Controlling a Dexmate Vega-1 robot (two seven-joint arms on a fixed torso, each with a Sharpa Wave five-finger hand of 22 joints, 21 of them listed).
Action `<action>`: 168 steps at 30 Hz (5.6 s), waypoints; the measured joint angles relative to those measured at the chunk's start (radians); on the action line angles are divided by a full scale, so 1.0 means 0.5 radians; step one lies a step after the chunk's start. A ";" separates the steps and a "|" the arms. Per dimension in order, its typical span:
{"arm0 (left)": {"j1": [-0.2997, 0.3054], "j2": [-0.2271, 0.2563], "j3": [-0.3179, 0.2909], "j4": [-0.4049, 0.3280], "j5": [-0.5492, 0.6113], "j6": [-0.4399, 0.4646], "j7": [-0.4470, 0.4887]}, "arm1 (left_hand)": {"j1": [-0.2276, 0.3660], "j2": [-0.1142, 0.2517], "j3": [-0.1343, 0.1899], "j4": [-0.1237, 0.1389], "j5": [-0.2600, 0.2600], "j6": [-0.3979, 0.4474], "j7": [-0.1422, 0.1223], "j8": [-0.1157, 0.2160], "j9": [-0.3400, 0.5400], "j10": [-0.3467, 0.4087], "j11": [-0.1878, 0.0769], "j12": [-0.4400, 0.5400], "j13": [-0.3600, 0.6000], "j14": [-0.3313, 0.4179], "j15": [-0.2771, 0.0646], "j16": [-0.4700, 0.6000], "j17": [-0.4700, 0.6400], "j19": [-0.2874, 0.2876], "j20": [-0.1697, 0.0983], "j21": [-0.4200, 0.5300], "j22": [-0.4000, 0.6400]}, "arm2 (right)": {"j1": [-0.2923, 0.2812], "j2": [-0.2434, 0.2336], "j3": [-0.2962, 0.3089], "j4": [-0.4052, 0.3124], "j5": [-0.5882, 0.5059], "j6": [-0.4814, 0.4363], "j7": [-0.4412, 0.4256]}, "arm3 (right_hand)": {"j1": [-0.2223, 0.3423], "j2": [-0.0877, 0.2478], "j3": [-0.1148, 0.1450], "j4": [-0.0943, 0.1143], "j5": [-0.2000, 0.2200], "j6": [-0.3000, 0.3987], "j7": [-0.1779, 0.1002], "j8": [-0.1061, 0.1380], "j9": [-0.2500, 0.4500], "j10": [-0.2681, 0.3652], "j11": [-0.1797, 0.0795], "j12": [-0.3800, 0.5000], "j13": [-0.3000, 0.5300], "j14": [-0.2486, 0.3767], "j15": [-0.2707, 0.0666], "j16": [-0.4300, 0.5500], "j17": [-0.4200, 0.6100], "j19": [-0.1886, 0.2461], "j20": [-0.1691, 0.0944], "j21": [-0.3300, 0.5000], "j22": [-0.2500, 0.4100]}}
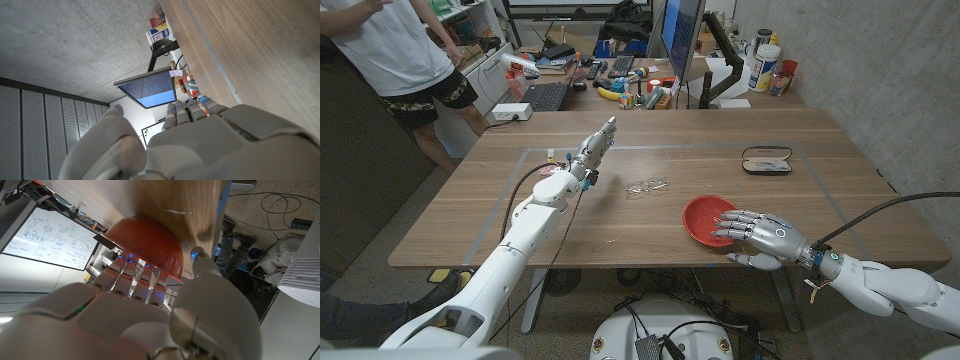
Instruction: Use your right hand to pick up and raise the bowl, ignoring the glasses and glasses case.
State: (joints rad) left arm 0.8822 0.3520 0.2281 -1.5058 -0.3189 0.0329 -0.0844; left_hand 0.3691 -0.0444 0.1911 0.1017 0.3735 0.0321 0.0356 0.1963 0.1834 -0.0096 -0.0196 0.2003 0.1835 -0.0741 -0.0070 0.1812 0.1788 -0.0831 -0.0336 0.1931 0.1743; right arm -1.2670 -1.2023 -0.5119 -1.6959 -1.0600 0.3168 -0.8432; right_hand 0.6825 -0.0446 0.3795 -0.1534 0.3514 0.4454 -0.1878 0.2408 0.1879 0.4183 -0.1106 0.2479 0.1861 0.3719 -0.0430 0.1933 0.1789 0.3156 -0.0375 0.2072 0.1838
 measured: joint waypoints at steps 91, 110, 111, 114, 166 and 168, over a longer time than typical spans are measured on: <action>0.020 -0.016 -0.082 0.110 -0.061 -0.096 -0.031 | 0.005 0.027 -0.027 0.001 0.008 0.011 0.011 0.000 0.000 -0.007 -0.007 0.000 0.000 0.000 0.000 0.000 0.000 -0.010 -0.004 0.000 0.000 | 0.225 0.092 -0.104 0.050 0.071 0.081 -0.107 | 0.677 0.171 0.107 0.037 -0.180 0.954 -0.047 0.051 0.029 1.122 -0.179 0.050 0.005 1.268 -0.225 0.107 0.070 0.328 -0.021 0.014 0.000; -0.029 -0.026 -0.078 0.174 -0.069 -0.138 -0.073 | 0.005 0.027 -0.035 -0.008 0.008 0.011 0.011 0.000 0.000 -0.007 -0.007 0.000 0.000 0.000 0.000 0.000 0.000 -0.010 -0.004 0.000 0.000 | 0.093 0.037 0.066 -0.140 0.166 0.001 -0.011 | 0.690 0.184 0.092 0.040 -0.211 0.953 -0.046 0.023 0.028 1.121 -0.178 0.007 0.015 1.276 -0.233 0.070 0.070 0.328 -0.021 0.007 -0.005; -0.032 -0.027 -0.076 0.177 -0.069 -0.138 -0.073 | 0.005 0.027 -0.035 -0.008 0.008 0.011 0.012 0.000 0.000 -0.007 -0.007 0.000 0.000 0.000 0.000 0.000 0.000 -0.010 -0.004 0.000 0.000 | 0.093 0.037 0.066 -0.140 0.167 -0.002 -0.008 | 0.690 0.184 0.087 0.045 -0.211 0.953 -0.046 0.021 0.028 1.121 -0.178 0.007 0.015 1.276 -0.233 0.070 0.070 0.328 -0.021 0.007 -0.005; -0.041 -0.029 -0.073 0.184 -0.068 -0.140 -0.079 | 0.005 0.027 -0.035 -0.008 0.008 0.022 0.022 0.000 0.000 -0.007 -0.007 0.000 0.000 0.000 0.000 0.000 0.000 -0.010 -0.004 0.000 0.000 | 0.075 0.037 0.095 -0.161 0.172 -0.008 -0.003 | 0.689 0.185 0.085 0.048 -0.224 0.953 -0.046 0.021 0.028 1.121 -0.178 -0.001 0.015 1.275 -0.233 0.070 0.070 0.328 -0.021 0.007 -0.005; -0.056 -0.042 -0.089 0.225 -0.078 -0.201 -0.112 | 0.024 0.045 -0.049 -0.006 0.007 0.022 0.022 0.000 0.000 -0.007 -0.007 0.000 0.000 0.000 0.000 0.000 0.000 -0.010 -0.003 0.000 0.000 | -0.245 0.053 0.675 -0.492 0.209 0.027 0.191 | 0.646 0.210 0.063 0.070 -0.228 0.933 -0.049 -0.018 0.029 1.121 -0.178 -0.031 0.024 1.235 -0.214 0.012 0.051 0.328 -0.021 -0.008 -0.004; -0.056 -0.040 -0.090 0.223 -0.080 -0.201 -0.116 | 0.024 0.045 -0.049 -0.006 0.007 0.022 0.022 0.000 0.000 -0.007 -0.007 0.000 0.000 0.000 0.000 0.000 0.000 -0.010 -0.003 0.000 0.000 | -0.256 0.070 0.694 -0.500 0.203 0.032 0.197 | 0.637 0.219 0.063 0.070 -0.228 0.933 -0.049 -0.018 0.028 1.121 -0.178 -0.031 0.027 1.235 -0.214 0.012 0.051 0.328 -0.021 -0.008 -0.004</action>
State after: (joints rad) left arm 0.8540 0.3319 0.1832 -1.3942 -0.3588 -0.0676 -0.1426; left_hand 0.3808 -0.0219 0.1664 0.0990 0.3772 0.0429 0.0464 0.1963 0.1834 -0.0132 -0.0232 0.2003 0.1835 -0.0740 -0.0070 0.1812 0.1788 -0.0881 -0.0353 0.1931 0.1743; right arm -1.3951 -1.1671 -0.1648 -1.9457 -0.9587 0.3326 -0.7446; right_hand 1.0011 0.0649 0.4110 -0.1186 0.2373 0.9122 -0.2122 0.2320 0.2022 0.9789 -0.1997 0.2322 0.1994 0.9893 -0.1502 0.1995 0.2045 0.4795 -0.0481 0.2030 0.1817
